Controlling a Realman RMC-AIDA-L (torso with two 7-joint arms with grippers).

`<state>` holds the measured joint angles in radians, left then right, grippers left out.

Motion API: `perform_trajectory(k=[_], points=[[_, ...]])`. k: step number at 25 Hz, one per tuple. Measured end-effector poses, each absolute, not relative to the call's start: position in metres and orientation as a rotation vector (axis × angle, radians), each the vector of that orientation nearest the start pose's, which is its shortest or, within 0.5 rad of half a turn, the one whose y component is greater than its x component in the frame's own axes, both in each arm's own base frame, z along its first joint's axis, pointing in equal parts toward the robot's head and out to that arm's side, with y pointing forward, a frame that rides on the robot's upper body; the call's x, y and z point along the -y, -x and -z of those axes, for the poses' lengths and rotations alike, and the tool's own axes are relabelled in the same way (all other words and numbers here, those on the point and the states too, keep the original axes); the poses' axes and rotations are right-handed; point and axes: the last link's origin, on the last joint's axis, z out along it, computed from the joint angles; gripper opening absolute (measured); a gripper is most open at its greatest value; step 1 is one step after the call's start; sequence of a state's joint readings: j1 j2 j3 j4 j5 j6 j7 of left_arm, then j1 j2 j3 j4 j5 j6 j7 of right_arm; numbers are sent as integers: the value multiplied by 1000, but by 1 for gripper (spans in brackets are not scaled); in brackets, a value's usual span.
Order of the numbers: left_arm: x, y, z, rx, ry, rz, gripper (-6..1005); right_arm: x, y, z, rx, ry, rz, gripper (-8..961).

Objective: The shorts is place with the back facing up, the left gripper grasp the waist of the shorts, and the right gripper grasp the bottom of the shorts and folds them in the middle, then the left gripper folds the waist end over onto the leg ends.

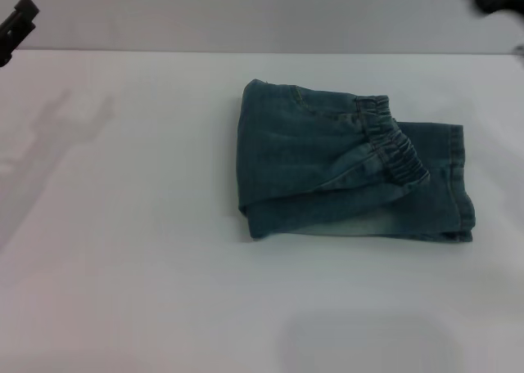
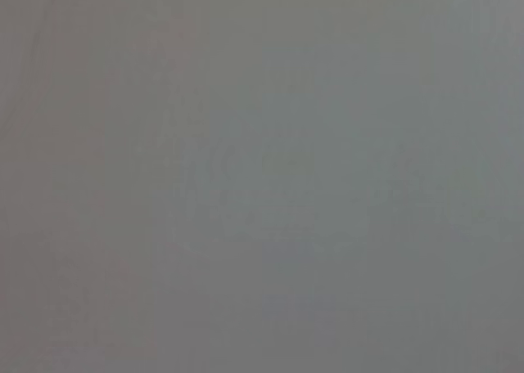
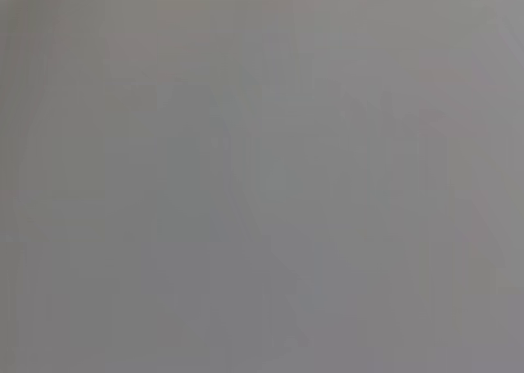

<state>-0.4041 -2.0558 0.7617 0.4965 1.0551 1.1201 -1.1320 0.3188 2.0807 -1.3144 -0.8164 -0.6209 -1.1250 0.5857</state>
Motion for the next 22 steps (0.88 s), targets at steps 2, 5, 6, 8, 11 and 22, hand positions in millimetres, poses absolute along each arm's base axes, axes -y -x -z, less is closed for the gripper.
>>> perform_trajectory(k=[2,5,6,8,11,22], points=[[-364,323,-73,778,1680,1045,844,-371,-236,-69,-84,1649,-980,559],[-363,326,-72,764,1655,1042,844,-377,-267,-83,-195,1429,-918,559],[-363,326,-72,764,1655,1042,844,-378,-277,-87,-237,1362,-897,559],[-355,331,-68,715,1593,1048,844,-380,-291,-91,-293,1285,-867,558],[-348,331,-65,649,1566,1046,844,-386,-305,-94,-356,1216,-819,558],[-323,343,-43,493,1403,849,844,-399,-300,-85,-328,1224,-718,558]])
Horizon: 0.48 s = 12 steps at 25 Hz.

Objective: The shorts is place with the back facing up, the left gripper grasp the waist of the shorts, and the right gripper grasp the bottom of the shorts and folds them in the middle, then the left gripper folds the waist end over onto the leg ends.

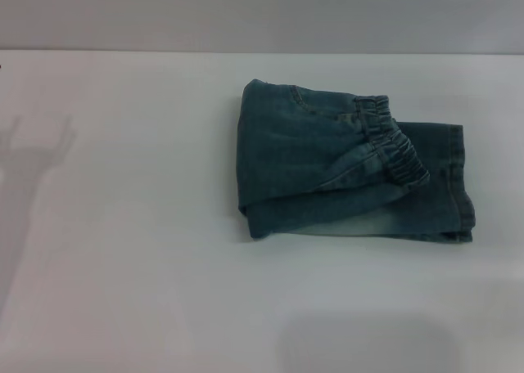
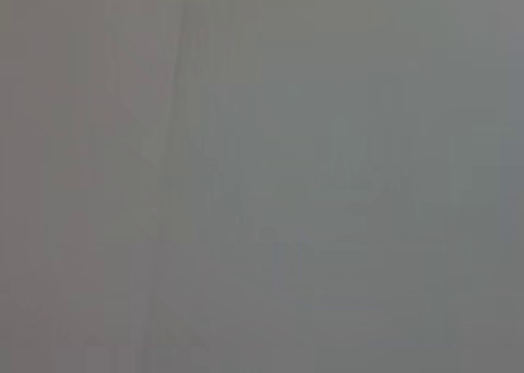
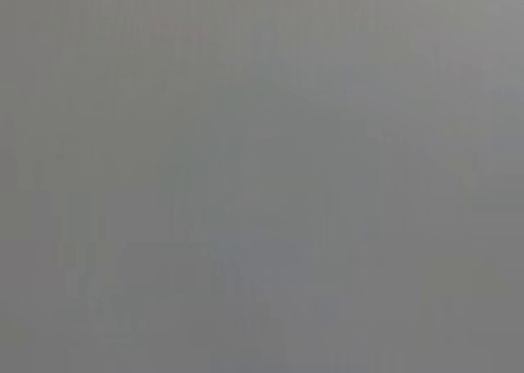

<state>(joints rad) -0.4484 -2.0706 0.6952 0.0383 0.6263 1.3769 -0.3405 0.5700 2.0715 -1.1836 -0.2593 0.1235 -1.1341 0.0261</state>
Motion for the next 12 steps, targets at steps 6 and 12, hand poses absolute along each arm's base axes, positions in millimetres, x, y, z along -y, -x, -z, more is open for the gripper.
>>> perform_trajectory(k=[6,12], points=[[-321,347,-44,457,1397,786,844,-405,-294,-79,-341,1242,-727,558],[-321,348,-43,424,1399,734,844,-414,-286,-69,-360,1276,-726,557]])
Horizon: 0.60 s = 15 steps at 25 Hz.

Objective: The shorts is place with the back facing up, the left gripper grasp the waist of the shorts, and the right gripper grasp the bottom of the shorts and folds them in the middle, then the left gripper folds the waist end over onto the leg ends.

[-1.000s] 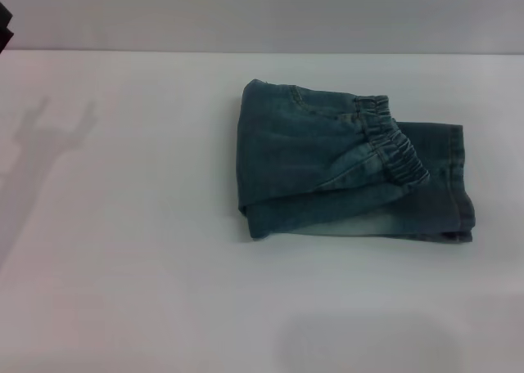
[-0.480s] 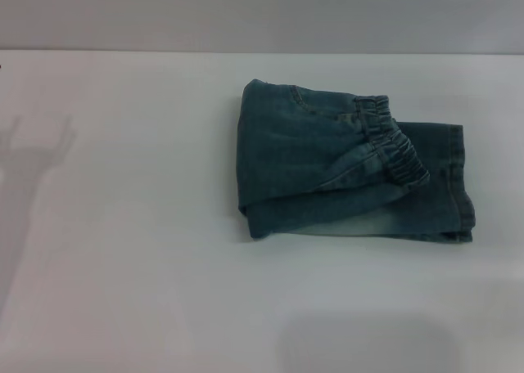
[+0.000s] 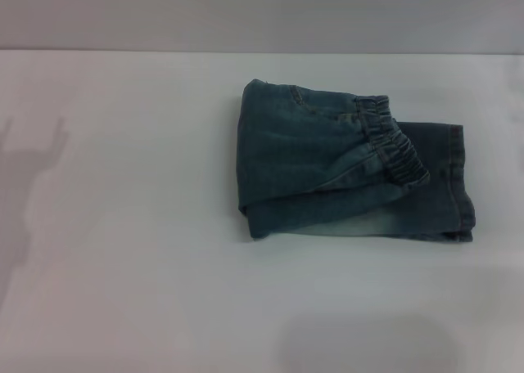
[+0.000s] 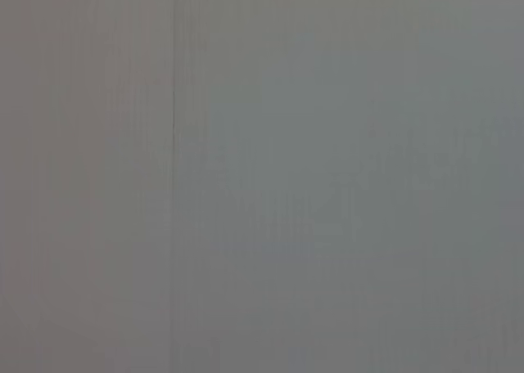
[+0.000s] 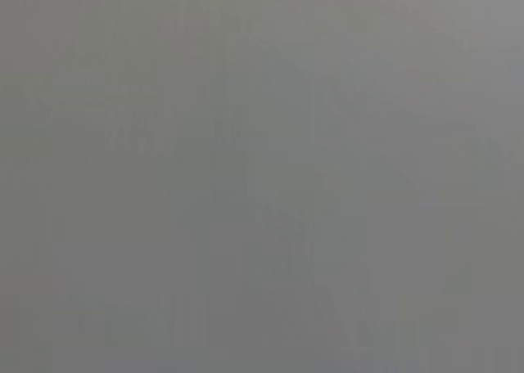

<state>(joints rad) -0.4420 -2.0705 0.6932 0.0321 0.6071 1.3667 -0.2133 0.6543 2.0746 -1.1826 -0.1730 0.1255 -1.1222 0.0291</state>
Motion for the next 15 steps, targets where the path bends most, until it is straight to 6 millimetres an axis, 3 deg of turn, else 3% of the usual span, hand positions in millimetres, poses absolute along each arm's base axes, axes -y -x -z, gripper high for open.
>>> perform_trajectory(k=[7,15], points=[[-323,349,-43,424,1402,721,844,-430,-278,-64,-392,1316,-702,559],[-326,350,-45,443,1367,714,844,-431,-279,-70,-394,1294,-707,558]])
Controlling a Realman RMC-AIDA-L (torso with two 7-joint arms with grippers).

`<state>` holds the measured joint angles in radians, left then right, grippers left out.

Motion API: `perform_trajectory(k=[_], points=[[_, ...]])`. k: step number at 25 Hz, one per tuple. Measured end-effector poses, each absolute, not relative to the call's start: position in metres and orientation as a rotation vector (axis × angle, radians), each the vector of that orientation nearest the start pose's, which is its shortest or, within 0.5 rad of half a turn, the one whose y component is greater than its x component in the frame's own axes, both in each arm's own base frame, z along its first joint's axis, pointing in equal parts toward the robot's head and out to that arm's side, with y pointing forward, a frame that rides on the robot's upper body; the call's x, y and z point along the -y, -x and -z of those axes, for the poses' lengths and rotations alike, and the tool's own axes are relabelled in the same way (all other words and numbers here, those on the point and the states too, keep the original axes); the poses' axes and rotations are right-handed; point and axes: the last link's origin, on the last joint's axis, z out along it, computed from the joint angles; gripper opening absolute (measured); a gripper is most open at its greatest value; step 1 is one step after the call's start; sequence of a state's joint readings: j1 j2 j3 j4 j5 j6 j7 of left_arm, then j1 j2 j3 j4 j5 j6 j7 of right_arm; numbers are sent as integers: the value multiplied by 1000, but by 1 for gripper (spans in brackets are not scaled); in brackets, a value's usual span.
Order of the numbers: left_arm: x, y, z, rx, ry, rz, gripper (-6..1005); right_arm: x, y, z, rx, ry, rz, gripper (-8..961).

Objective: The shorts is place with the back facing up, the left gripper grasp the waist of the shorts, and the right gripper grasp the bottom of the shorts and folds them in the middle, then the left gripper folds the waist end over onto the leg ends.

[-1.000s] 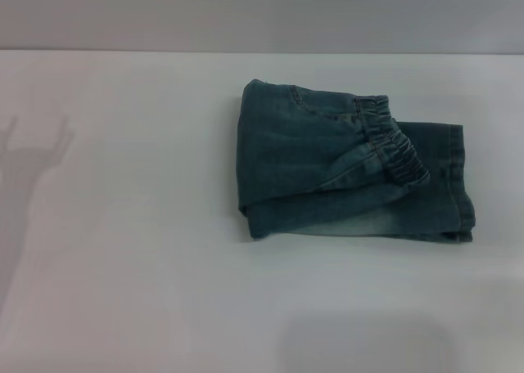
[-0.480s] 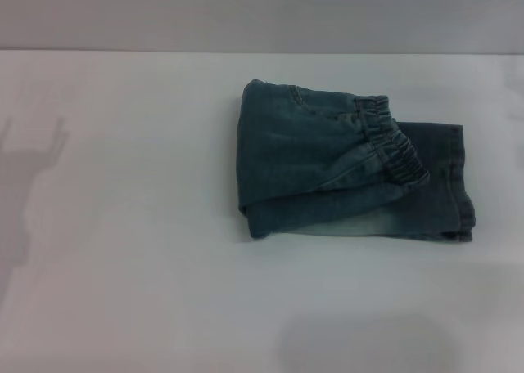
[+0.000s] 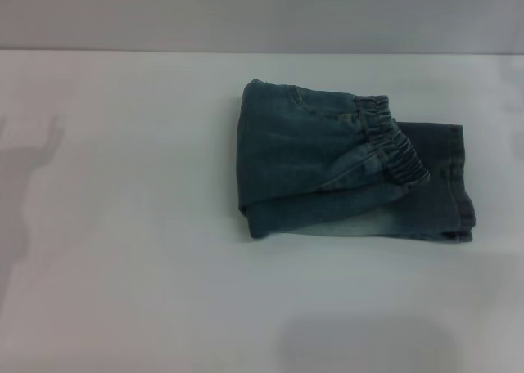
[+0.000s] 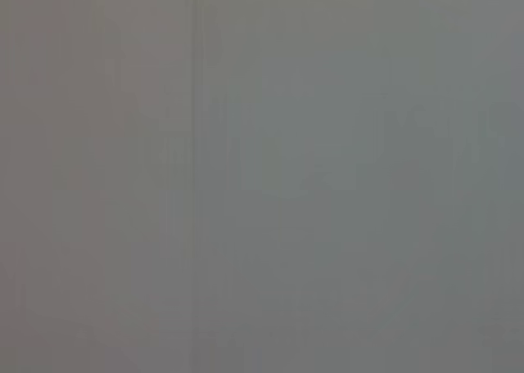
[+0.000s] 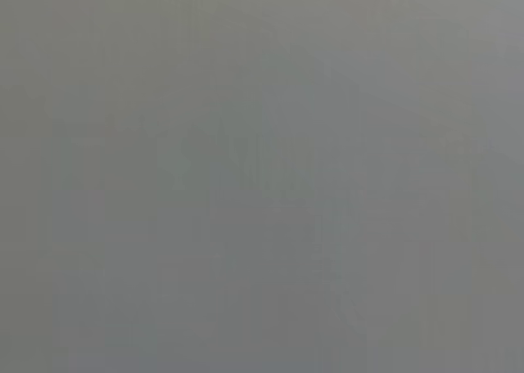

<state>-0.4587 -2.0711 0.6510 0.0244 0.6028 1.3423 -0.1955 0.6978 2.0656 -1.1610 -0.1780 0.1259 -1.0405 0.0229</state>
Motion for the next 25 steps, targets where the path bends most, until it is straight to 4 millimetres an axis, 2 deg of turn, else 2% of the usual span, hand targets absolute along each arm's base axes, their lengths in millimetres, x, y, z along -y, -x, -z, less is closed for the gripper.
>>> perform_trajectory(k=[19,25], points=[[-321,351,-43,459,1356,732,844,-427,-284,-68,-405,1294,-693,559],[-323,351,-45,464,1339,737,844,-430,-280,-70,-397,1293,-703,559]])
